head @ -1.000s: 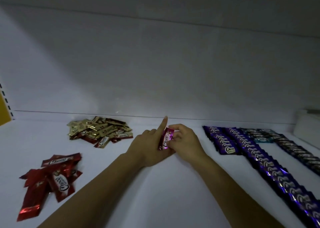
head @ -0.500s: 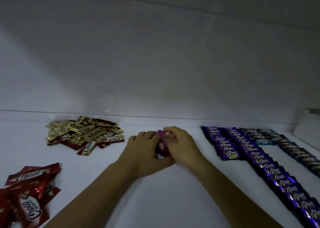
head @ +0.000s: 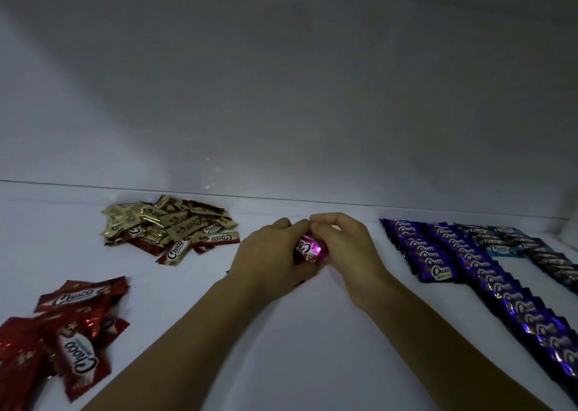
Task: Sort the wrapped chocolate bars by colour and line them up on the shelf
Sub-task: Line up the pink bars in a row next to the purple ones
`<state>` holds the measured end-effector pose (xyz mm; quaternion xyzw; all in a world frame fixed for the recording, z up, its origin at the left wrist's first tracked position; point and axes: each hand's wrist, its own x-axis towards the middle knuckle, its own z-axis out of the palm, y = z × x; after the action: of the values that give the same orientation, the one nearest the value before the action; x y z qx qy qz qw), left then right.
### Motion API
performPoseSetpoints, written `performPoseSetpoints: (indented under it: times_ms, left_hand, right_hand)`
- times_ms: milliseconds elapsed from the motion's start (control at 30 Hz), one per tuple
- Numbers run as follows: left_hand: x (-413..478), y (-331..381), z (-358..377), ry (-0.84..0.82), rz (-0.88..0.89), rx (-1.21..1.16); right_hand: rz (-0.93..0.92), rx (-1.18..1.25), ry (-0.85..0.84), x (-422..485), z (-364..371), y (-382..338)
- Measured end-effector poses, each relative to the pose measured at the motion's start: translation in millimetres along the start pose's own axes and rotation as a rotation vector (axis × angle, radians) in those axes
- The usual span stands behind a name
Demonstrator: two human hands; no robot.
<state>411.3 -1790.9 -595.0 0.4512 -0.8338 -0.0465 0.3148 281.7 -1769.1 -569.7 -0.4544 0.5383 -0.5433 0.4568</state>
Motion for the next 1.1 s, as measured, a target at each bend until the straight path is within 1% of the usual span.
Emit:
performPoseSetpoints:
  times_ms: [67, 133, 200, 233, 300, 333, 367, 433, 467, 500, 533, 567, 633, 700, 767, 833, 933, 1033, 1100]
  left_hand:
    - [2, 0, 1, 0.007, 0.009, 0.054]
    - [3, 0, 1, 0.005, 0.02, 0.076]
    - [3, 0, -2, 0.048, -0.026, 0.014]
    - [4, -1, -4, 0.097, -0.086, -0.061]
    - [5, -3, -10, 0.211, -0.27, -0.325]
    - [7, -4, -15, 0.257, -0.358, -0.5]
    - [9, -5, -19, 0.296, -0.429, -0.688]
    - [10, -6, -27, 0.341, -0.56, -1.035]
    - [12, -6, -30, 0.346, -0.625, -1.185]
    - [12, -6, -32, 0.346, -0.685, -1.329]
    - [13, -6, -34, 0.343, -0.736, -1.466]
    - [14, -6, -34, 0.34, -0.779, -1.58]
    - [15, -6, -34, 0.357, -0.832, -1.717]
    - [15, -5, -34, 0.4, -0.845, -1.782]
    - [14, -3, -32, 0.418, -0.856, -1.796]
    - [13, -3, -31, 0.407, -0.881, -1.757]
    - [12, -6, -30, 0.372, -0.894, -1.702]
    - [11, -7, -31, 0.348, -0.822, -1.695]
    - [11, -4, -28, 0.298, -0.749, -1.592]
  right_hand:
    - [-0.035, -0.049, 0.018, -1, 1, 3]
    - [-0.129, -0.145, 0.07, 1, -1, 6]
    - [-0.257, -0.251, 0.124, 3, -5, 7]
    - [-0.3, -0.283, 0.151, 4, -8, 7]
    - [-0.328, -0.33, 0.16, 4, -12, 8]
    - [-0.318, -0.353, 0.114, 2, -13, 8]
    - [-0.291, -0.385, 0.015, -1, -13, 8]
    - [-0.242, -0.54, -0.255, -8, -8, 11]
    - [-0.229, -0.6, -0.358, -11, -2, 12]
    - [-0.231, -0.616, -0.405, -16, 6, 13]
    - [-0.239, -0.573, -0.421, -19, 14, 14]
    - [-0.242, -0.496, -0.399, -20, 20, 15]
    - [-0.231, -0.345, -0.338, -23, 27, 14]
    - [-0.212, -0.281, -0.29, -24, 28, 11]
    - [-0.199, -0.263, -0.265, -26, 26, 5]
    - [-0.178, -0.24, -0.266, -27, 23, 2]
    - [-0.131, -0.128, -0.251, -28, 19, -2]
    - [-0.056, -0.022, -0.15, -22, 10, -6]
    - [-0.039, -0.012, -0.067, -15, -1, -10]
